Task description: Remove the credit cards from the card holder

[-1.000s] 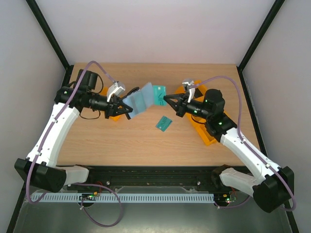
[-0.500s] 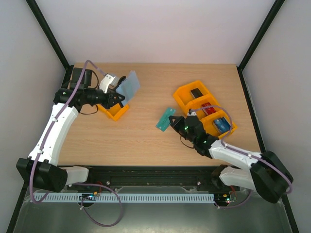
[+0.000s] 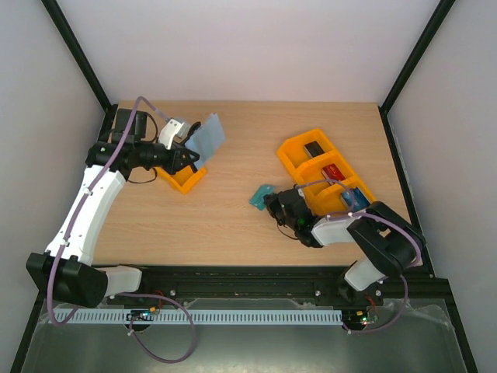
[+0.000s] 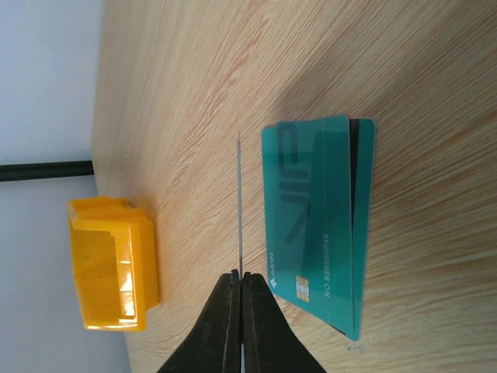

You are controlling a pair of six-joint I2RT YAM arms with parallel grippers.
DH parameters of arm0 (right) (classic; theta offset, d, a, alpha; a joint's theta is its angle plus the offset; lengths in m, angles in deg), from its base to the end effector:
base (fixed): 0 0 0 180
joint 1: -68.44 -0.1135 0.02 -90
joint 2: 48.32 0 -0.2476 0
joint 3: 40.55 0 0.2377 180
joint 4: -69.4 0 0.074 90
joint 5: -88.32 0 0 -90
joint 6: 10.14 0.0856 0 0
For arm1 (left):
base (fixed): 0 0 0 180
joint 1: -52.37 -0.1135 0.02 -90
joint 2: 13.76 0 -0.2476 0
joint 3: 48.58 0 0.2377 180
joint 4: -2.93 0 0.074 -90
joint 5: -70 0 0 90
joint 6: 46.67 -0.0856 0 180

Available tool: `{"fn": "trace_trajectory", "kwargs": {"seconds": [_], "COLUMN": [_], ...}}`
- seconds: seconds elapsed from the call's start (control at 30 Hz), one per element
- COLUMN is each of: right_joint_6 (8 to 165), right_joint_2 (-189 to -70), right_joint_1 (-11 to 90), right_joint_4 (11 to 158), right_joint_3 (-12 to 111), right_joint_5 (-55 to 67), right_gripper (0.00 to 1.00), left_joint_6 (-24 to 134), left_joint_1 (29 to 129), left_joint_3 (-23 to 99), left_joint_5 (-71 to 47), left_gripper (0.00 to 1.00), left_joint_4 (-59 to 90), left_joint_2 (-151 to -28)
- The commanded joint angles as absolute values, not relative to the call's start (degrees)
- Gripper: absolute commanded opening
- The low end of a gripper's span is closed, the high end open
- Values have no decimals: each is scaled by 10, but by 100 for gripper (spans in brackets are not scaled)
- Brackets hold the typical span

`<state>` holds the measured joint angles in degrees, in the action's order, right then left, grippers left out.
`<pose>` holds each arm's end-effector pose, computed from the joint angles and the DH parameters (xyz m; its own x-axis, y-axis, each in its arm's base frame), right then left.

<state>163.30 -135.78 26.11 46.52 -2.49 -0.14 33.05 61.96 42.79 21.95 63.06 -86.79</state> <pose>0.2250 0.2081 0.1091 -0.7241 0.6837 -0.0903 0.2490 0.3813 0.8903 0.2626 -0.1024 0.3334 -0.5367 0.2253 -0.8131 0.7227 0.6200 -0.3053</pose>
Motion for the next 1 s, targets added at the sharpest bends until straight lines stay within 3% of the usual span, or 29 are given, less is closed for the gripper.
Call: {"fn": "trace_trajectory", "kwargs": {"seconds": [0.0, 0.37, 0.47, 0.67, 0.83, 0.97], "right_joint_6": [1642, 1659, 1658, 1644, 1610, 1457], "right_joint_2": [-1378, -1424, -1414, -1354, -1284, -1172], "right_joint_1": [259, 259, 259, 259, 259, 258], "right_joint_4": [427, 395, 418, 482, 547, 621], "right_joint_3": [-8, -25, -25, -34, -30, 9], "right_joint_5": [-18, 12, 1, -28, -51, -108], "right_gripper": [2, 4, 17, 32, 59, 76], "left_joint_6": [327, 324, 323, 323, 317, 299], "left_joint_1": [615, 614, 613, 613, 613, 613], "left_joint_3": [424, 421, 421, 421, 419, 419], "left_joint_5": [234, 242, 244, 249, 258, 284], "left_gripper": [2, 2, 2, 2, 2, 2], "left_joint_4": [623, 625, 625, 626, 630, 644], "left_joint_2": [-852, -852, -852, -854, -855, -855]}}
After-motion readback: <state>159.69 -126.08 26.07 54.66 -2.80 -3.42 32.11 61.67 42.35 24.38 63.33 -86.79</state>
